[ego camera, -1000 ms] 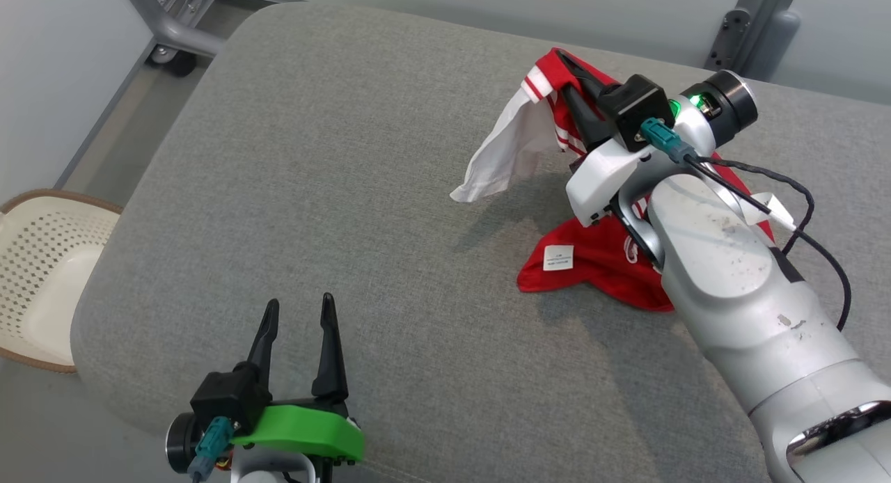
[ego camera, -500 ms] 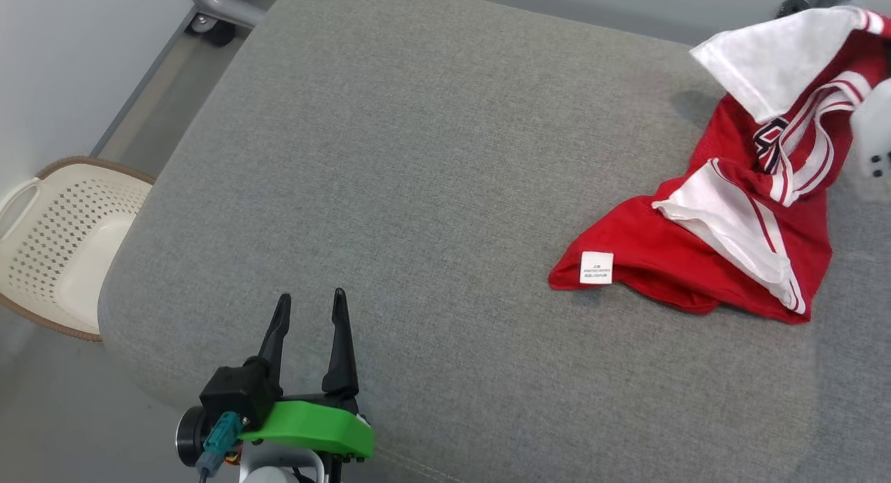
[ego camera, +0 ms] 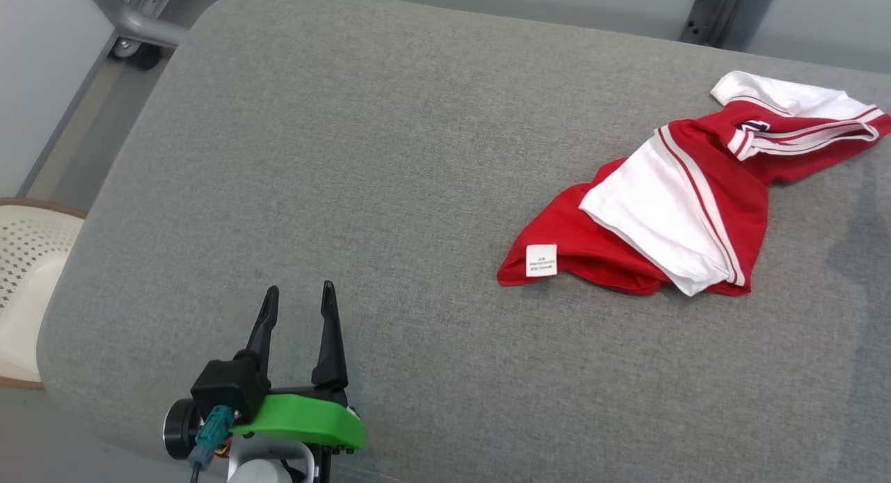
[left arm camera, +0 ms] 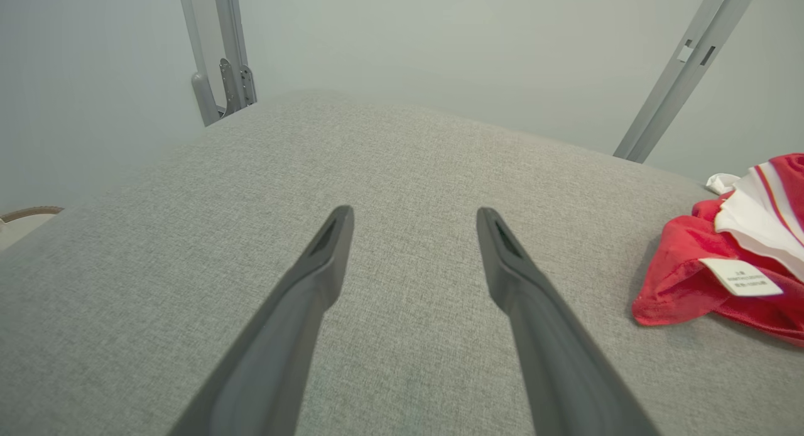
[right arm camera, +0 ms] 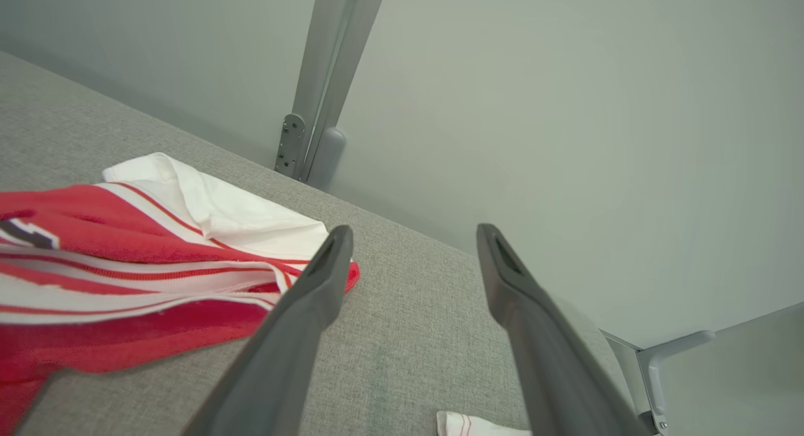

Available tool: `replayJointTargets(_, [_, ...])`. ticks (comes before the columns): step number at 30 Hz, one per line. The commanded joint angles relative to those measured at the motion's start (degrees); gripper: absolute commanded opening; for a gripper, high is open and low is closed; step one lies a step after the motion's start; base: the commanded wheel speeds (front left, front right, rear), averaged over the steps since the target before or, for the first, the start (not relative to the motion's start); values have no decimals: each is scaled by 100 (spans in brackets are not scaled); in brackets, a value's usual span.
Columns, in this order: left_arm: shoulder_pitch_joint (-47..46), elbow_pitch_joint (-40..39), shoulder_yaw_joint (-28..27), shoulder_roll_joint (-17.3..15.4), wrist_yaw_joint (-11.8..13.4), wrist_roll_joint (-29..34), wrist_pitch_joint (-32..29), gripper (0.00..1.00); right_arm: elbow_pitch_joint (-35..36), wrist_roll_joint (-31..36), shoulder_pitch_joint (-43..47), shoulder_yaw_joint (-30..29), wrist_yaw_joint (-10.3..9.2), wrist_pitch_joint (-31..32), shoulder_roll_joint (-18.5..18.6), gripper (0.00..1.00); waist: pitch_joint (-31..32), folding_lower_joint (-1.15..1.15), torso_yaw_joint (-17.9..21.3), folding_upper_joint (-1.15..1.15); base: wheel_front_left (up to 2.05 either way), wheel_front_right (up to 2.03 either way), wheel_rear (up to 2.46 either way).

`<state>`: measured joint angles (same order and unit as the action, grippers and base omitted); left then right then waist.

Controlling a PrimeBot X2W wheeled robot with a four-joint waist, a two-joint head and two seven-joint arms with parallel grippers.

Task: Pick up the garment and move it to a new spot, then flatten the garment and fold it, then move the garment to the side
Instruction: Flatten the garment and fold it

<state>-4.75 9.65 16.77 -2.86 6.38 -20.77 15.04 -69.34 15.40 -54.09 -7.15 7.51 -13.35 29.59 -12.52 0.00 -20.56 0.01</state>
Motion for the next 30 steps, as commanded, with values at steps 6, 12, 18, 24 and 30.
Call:
replayJointTargets(6, [33,52,-120,-8,-63,148,18,100,414,-247,273,174,-4,-186,-792,100,277,0,568,-1,0,0,0])
replayJointTargets(12, [110,52,-200,-9,-75,181,19,100,1719,-1094,1179,1191,-4,-183,-1592,100,441,0,839,-1,0,0,0])
replayJointTargets(18, [89,45,-214,-9,-113,213,18,100,2419,-1787,1761,2148,-4,-185,-1632,100,447,0,868,-1,0,0,0])
replayJointTargets(24, [-30,35,-146,-9,-128,185,18,100,2251,-1584,1436,2329,-4,-185,-1483,100,255,0,672,-1,0,0,0])
replayJointTargets(30, [-155,22,-30,-8,-100,88,19,100,1457,-1330,819,2563,-4,-156,-1425,100,-1,0,312,-1,0,0,0])
